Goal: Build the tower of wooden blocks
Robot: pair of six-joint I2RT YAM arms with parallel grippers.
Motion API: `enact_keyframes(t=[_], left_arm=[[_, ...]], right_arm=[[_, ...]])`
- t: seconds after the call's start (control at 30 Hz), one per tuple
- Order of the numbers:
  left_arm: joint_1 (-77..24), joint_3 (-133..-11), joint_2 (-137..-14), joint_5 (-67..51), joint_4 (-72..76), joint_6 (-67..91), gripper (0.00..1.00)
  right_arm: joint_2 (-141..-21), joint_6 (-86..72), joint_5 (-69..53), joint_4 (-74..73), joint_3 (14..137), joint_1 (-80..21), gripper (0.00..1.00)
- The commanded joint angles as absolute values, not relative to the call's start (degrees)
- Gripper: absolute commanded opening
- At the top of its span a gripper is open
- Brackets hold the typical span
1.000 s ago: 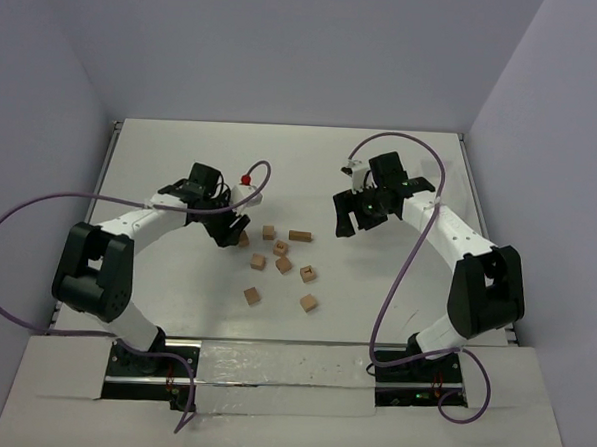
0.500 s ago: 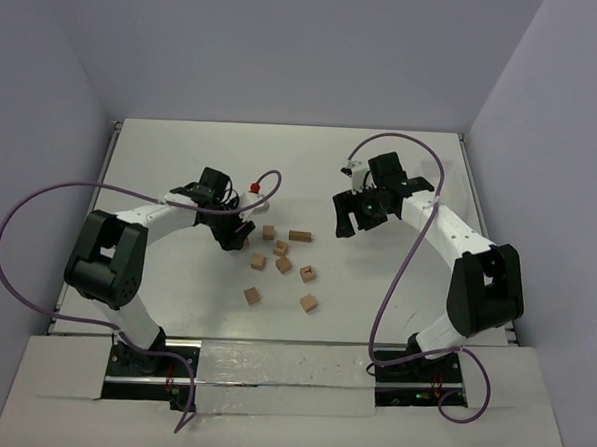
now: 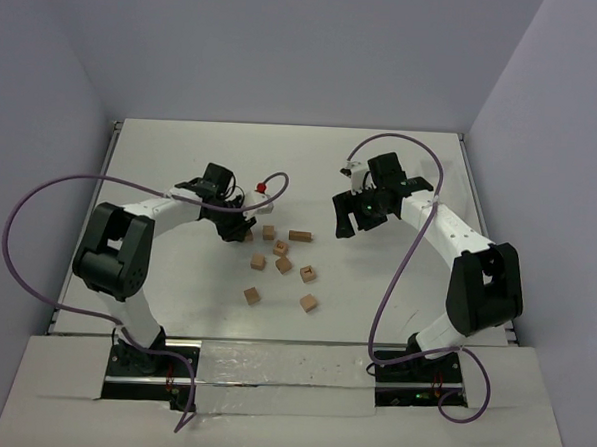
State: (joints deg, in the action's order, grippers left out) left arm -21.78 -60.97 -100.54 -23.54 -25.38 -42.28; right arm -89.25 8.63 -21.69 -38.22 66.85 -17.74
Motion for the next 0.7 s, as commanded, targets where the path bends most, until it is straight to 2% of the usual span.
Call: enact_keyframes(t=[0.0, 0.3, 0.67], left_arm=[[-22.0, -65.1, -102.4, -26.7, -27.1, -48.1, 0.22], [-21.9, -71.0, -105.7, -29.8, -34.0, -59.5, 0.21], [-22.1, -74.9, -108.5, -31.6, -39.0, -65.1, 0.21]], right_arm=[[-89.6, 9.4, -21.7, -37.7, 68.6, -17.9, 0.81], [-89.5, 9.9, -22.1, -37.4, 67.9, -17.9, 0.81], [-89.3, 10.4, -22.1, -37.4, 67.3, -17.8, 0.81]])
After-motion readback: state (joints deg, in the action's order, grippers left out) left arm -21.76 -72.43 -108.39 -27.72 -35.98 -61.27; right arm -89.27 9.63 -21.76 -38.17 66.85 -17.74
